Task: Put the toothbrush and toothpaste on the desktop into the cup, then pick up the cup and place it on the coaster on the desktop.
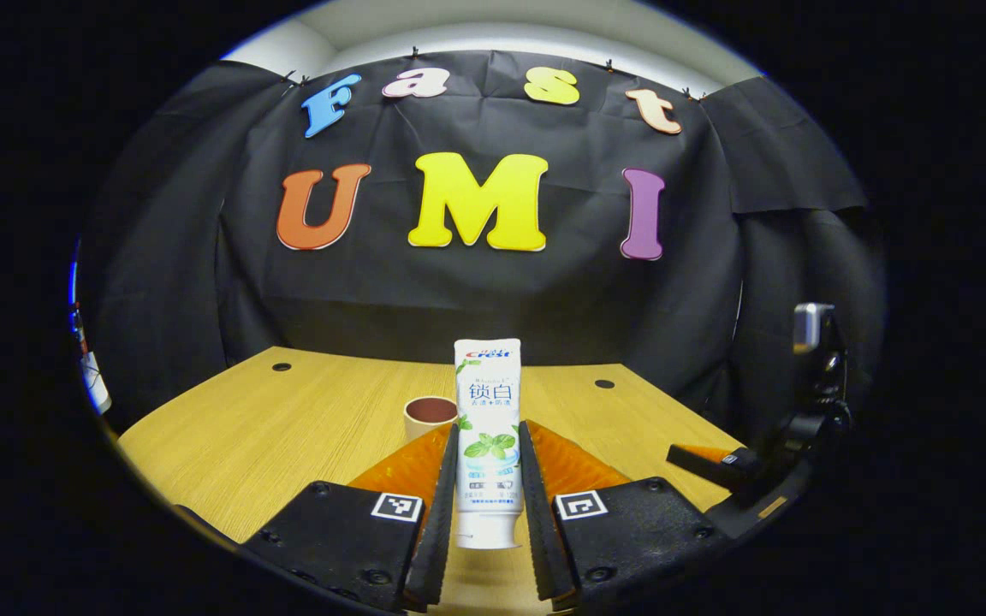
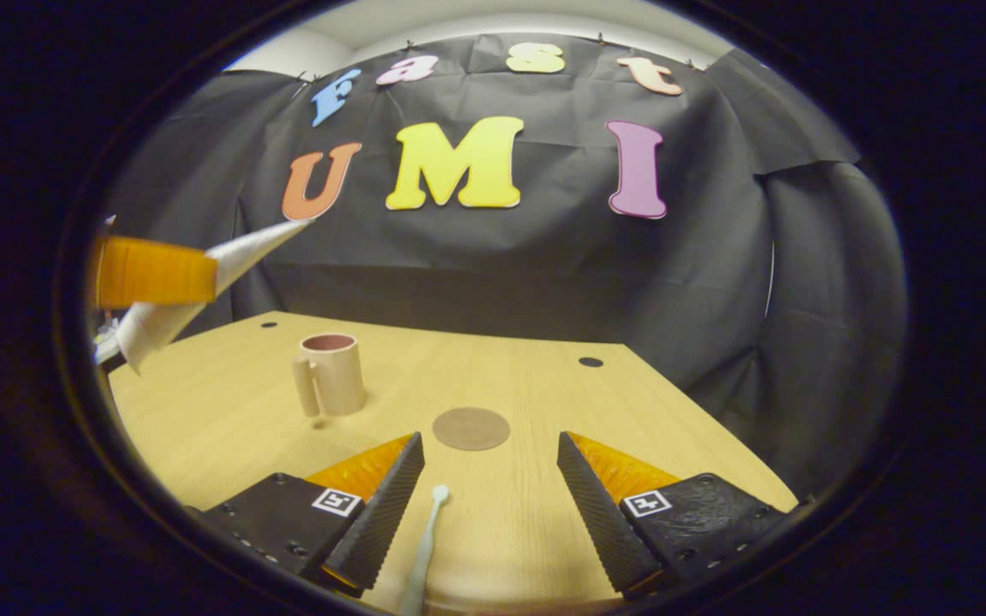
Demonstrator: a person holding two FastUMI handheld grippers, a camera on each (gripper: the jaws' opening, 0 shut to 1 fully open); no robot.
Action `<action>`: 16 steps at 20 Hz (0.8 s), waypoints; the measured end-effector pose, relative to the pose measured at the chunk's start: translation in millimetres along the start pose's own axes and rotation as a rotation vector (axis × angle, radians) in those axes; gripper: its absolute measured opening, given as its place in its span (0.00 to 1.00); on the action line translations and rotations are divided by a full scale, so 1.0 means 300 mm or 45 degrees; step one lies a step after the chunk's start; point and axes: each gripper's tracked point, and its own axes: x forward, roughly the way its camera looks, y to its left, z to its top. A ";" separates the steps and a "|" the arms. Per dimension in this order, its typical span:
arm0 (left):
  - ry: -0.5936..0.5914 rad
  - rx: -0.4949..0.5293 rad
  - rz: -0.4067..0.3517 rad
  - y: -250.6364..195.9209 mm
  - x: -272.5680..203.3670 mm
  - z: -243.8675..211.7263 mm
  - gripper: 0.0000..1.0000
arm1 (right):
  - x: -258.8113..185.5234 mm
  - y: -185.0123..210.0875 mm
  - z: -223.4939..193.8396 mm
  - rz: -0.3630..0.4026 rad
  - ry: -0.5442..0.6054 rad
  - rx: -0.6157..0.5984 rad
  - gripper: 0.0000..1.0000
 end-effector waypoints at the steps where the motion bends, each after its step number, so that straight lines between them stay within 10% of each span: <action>1: -0.030 0.014 -0.002 0.005 0.000 0.020 0.42 | 0.002 0.005 -0.025 -0.001 0.015 -0.021 0.95; 7: -0.015 -0.057 0.088 0.130 0.025 0.012 0.42 | 0.019 0.103 -0.213 0.158 0.304 0.158 0.94; 16: -0.012 -0.093 0.072 0.154 0.013 0.022 0.42 | 0.020 0.111 -0.270 0.073 0.421 0.020 0.83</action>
